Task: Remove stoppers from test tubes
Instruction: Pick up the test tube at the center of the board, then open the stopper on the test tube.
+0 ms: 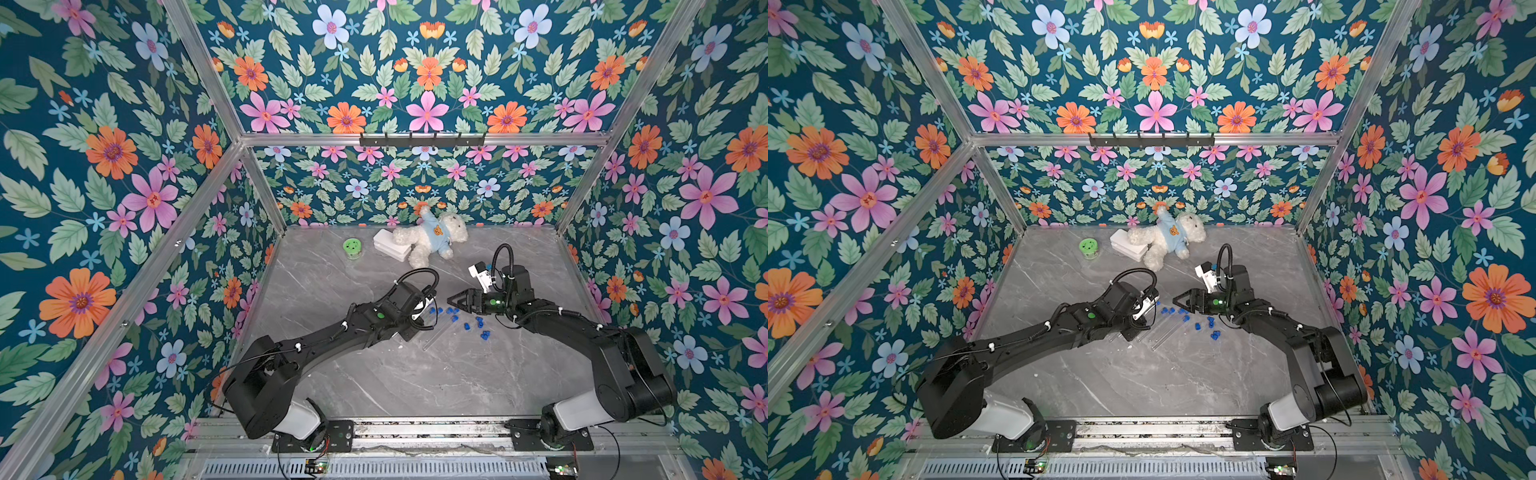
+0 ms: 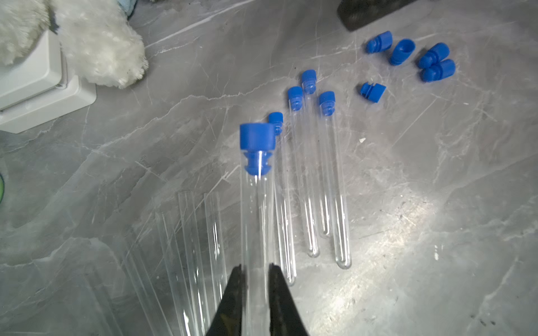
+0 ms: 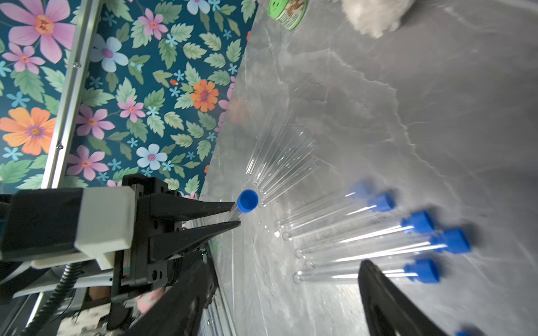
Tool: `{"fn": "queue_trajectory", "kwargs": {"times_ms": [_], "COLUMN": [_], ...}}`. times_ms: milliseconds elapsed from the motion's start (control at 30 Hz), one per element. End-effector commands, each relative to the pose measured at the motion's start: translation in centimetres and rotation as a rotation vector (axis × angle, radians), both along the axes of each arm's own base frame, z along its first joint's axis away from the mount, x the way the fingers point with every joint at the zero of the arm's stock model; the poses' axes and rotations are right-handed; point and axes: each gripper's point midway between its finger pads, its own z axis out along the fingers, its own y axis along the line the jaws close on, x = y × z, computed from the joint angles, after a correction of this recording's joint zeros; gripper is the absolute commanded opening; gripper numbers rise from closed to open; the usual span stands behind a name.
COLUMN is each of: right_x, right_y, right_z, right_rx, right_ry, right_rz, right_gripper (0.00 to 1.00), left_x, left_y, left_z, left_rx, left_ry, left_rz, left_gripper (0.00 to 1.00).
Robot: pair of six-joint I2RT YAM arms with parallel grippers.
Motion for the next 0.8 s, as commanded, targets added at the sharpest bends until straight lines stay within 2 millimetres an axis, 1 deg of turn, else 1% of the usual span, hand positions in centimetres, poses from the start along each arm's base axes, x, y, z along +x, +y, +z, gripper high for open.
{"fn": "queue_trajectory", "kwargs": {"times_ms": [0, 100, 200, 433, 700, 767], "right_x": [-0.1, 0.2, 0.0, -0.1, -0.5, -0.6], "right_y": [1.3, 1.8, 2.4, 2.8, 3.4, 3.6], "right_z": [1.0, 0.6, 0.3, -0.8, -0.7, -0.7], "right_rx": [0.046, 0.042, 0.04, 0.033, 0.041, 0.041], "right_ry": [-0.032, -0.031, -0.029, 0.004, 0.004, 0.005], "right_rz": [0.077, 0.091, 0.114, 0.123, 0.144, 0.148], "right_gripper": [0.78, 0.77, 0.76, 0.66, 0.55, 0.53], "left_x": [-0.1, -0.3, -0.3, -0.7, -1.4, -1.5], "left_y": [-0.1, -0.3, -0.4, -1.3, -1.8, -1.8], "left_z": [0.3, 0.2, -0.2, -0.3, -0.6, -0.7], "left_rx": [-0.03, -0.036, -0.029, -0.04, -0.04, -0.039], "left_ry": [-0.009, -0.007, -0.002, 0.003, 0.008, 0.012], "left_rz": [0.017, 0.012, 0.01, -0.033, -0.061, -0.064], "left_gripper": [0.05, 0.05, 0.05, 0.05, 0.05, 0.06]}}
